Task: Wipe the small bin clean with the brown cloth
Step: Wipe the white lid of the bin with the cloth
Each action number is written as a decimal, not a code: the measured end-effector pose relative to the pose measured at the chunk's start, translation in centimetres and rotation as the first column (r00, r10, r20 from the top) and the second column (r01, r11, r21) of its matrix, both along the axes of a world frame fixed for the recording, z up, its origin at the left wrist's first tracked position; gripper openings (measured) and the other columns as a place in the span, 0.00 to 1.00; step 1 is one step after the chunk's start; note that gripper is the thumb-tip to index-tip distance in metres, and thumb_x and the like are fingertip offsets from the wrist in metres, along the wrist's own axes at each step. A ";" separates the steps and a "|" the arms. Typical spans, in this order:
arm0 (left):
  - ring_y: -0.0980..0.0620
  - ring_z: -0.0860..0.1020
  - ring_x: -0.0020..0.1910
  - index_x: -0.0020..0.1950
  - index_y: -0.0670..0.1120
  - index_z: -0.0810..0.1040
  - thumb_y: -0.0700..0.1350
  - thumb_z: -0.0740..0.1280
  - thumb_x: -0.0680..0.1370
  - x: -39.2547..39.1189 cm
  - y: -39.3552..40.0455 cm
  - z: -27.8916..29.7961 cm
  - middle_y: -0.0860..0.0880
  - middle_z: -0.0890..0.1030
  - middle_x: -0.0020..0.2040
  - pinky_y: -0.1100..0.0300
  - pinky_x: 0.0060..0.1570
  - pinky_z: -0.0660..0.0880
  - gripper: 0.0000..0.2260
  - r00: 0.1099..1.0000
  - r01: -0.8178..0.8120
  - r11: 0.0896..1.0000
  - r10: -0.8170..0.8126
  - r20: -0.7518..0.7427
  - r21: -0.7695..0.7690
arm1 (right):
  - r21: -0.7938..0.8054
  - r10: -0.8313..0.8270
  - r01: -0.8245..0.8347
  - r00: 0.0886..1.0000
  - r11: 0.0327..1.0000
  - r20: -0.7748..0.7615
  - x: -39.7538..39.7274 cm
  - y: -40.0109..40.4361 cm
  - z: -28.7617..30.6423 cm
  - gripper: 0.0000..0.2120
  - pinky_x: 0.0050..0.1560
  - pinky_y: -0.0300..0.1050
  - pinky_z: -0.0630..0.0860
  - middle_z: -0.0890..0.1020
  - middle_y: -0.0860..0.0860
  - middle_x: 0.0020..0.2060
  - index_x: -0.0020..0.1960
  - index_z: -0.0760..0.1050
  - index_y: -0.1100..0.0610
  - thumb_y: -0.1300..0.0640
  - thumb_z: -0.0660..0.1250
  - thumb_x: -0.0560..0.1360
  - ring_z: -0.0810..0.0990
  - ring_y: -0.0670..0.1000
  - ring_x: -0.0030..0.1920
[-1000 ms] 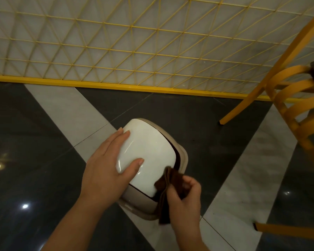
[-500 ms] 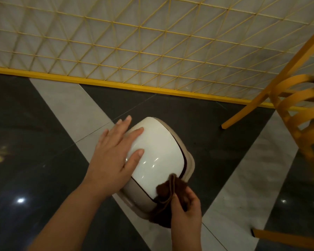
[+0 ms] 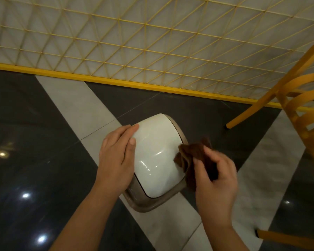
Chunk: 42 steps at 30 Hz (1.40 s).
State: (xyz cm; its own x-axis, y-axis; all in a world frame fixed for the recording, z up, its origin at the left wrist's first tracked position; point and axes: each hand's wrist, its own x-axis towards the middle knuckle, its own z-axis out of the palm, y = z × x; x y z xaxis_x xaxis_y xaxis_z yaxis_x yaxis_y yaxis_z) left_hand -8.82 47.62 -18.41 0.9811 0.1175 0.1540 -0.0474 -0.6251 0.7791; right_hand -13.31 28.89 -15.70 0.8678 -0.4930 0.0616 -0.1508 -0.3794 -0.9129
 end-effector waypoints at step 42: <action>0.52 0.70 0.66 0.58 0.60 0.79 0.49 0.58 0.82 3.9 0.3 -1.1 0.59 0.74 0.60 0.50 0.67 0.68 0.12 1.000 0.001 0.936 -0.003 -0.007 -0.352 | 0.305 0.101 -0.023 0.965 0.952 -0.242 3.0 -0.7 -2.9 0.12 0.53 0.44 0.77 0.79 0.42 0.49 0.59 0.74 0.43 0.49 0.54 0.81 0.78 0.43 0.52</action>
